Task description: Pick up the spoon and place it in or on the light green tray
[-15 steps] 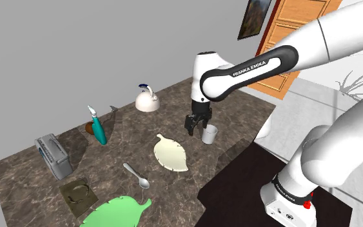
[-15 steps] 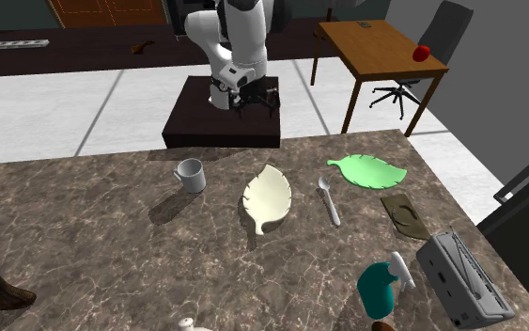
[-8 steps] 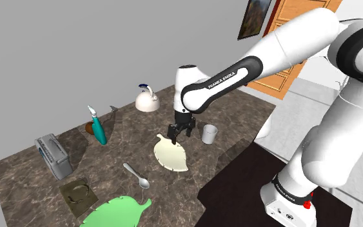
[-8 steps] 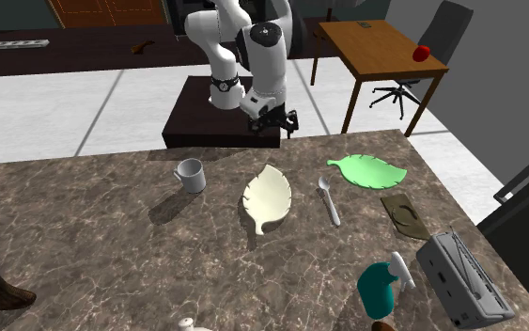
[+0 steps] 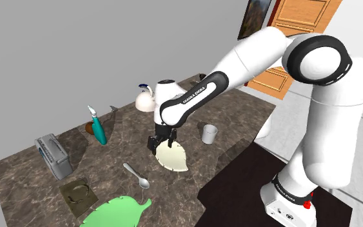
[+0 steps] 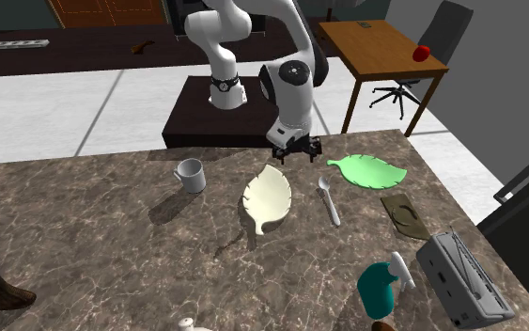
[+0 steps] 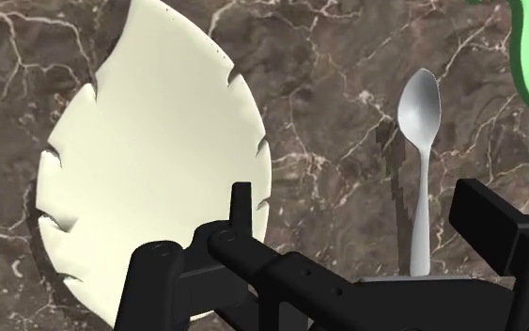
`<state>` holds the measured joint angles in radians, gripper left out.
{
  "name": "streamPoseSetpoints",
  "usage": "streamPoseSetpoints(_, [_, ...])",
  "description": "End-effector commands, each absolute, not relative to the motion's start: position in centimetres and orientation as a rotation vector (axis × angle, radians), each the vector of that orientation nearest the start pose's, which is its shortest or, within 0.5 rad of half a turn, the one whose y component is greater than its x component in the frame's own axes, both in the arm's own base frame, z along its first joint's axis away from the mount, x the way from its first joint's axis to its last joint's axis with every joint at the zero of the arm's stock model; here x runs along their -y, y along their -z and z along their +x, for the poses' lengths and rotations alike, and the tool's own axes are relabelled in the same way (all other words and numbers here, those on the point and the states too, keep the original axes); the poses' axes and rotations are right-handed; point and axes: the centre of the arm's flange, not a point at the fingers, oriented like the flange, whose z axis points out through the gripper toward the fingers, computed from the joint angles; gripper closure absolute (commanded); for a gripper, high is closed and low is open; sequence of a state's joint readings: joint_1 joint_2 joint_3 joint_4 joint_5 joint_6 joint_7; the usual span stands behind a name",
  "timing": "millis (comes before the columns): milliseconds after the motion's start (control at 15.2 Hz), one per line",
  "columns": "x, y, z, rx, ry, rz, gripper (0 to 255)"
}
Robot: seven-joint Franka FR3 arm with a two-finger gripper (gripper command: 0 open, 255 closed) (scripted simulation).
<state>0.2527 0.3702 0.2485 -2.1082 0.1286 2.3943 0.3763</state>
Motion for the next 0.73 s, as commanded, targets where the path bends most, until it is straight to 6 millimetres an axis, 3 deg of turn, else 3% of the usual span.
streamPoseSetpoints(0, [-29.1,-22.3,51.5,0.019,-0.214,-2.999,0])
streamPoseSetpoints(660, [-37.8,-15.0,57.2,0.015,-0.208,-2.950,0])
